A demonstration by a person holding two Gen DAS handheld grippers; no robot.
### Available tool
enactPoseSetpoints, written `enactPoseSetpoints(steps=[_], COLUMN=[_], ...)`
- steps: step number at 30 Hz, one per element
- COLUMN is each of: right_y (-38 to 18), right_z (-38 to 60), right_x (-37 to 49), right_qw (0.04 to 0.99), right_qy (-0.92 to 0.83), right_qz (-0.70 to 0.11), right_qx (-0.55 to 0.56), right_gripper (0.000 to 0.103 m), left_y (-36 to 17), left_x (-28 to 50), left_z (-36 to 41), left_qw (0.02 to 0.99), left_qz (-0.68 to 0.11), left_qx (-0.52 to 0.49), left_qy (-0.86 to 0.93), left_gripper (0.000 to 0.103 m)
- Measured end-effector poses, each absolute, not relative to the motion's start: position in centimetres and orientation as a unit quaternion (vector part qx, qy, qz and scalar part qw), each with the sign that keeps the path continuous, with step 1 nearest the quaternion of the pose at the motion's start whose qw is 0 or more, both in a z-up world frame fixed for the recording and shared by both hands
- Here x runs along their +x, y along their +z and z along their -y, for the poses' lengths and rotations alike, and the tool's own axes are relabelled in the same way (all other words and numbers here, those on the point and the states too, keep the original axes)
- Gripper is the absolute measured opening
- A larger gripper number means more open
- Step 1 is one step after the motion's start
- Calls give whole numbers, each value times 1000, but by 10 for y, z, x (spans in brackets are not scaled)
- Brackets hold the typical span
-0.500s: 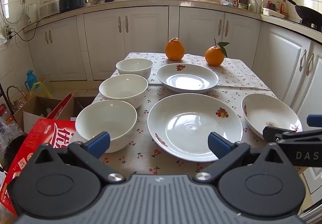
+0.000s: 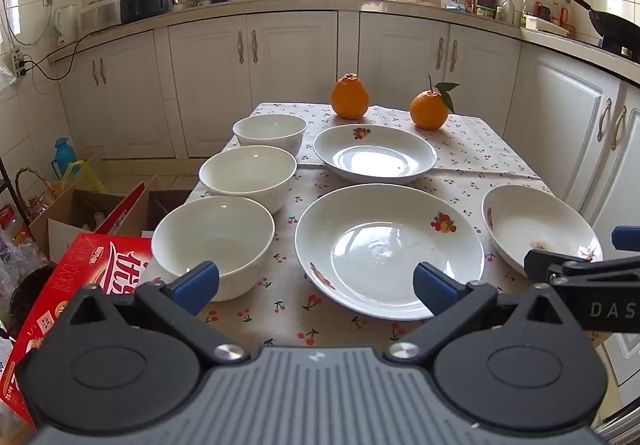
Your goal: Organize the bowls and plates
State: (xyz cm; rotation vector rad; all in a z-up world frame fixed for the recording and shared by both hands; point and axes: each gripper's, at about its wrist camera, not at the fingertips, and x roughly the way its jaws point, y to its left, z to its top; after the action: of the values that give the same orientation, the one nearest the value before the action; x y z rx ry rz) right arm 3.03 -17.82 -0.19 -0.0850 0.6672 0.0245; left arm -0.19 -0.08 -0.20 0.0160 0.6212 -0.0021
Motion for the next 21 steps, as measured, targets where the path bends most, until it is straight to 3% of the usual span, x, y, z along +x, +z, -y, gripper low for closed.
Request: enactPoseSetpoints(steps=[21], right_y=[0], right_z=[178], right_x=[30], right_qw=[945], right_qy=[14], right_qz=[-324], right_qx=[-42], right_gripper=[103], left_y=[-4], left_x=[-1], left_z=[-1], left_qw=[952], left_qz=[-305], left_qx=[8], left_qy=[2], left_gripper=[102])
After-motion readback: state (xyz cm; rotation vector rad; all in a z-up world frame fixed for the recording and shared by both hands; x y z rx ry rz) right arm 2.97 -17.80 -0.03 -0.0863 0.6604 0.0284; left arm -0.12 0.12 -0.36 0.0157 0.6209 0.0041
